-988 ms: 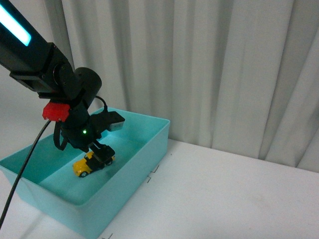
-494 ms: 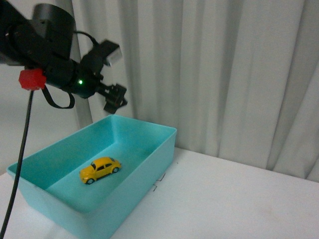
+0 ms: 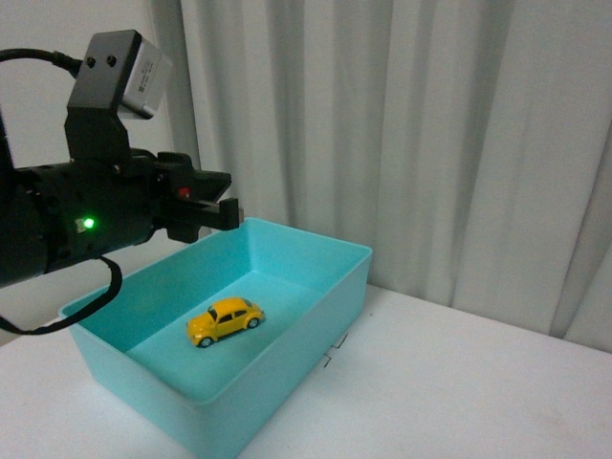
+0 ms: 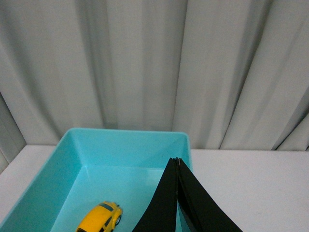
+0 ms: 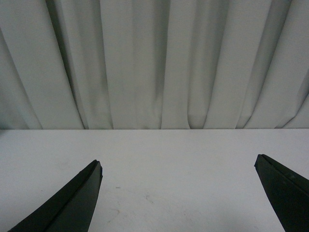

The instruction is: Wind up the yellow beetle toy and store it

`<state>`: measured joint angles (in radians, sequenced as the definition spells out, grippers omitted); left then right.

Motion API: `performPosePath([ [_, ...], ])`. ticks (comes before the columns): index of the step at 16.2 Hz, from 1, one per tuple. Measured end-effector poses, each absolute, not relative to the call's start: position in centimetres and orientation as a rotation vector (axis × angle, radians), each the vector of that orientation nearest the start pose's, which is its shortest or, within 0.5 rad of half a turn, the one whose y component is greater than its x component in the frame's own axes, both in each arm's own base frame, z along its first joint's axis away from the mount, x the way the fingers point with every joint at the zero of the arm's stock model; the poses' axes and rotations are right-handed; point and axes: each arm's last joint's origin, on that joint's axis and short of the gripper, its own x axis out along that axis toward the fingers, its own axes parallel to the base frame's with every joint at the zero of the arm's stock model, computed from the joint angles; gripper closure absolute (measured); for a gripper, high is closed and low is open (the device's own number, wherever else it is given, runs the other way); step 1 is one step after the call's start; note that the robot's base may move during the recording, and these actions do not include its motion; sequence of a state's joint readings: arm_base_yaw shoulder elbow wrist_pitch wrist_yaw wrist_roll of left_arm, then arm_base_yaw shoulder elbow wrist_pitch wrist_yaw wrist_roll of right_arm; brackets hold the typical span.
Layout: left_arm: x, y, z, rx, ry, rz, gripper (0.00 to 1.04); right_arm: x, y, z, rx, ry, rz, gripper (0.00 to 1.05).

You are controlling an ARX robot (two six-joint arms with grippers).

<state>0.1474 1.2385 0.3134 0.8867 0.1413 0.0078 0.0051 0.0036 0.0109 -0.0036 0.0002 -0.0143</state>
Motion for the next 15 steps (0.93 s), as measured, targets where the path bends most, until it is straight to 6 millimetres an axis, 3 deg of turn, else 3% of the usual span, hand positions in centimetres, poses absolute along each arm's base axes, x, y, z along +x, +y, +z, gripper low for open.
performPosePath([
  [8, 16.5, -0.1, 17.7, 0.006, 0.008, -0.018, 1.03, 9.7, 0.1, 16.7, -0.015, -0.004, 0.005, 0.06],
  [12, 14.7, 0.0, 15.9, 0.006, 0.037, 0.001, 1.03, 9.7, 0.0, 16.7, -0.014, -0.004, 0.005, 0.06],
  [15, 13.7, 0.0, 16.6, 0.006, 0.001, 0.001, 1.03, 9.7, 0.0, 16.7, -0.014, -0.004, 0.005, 0.06],
])
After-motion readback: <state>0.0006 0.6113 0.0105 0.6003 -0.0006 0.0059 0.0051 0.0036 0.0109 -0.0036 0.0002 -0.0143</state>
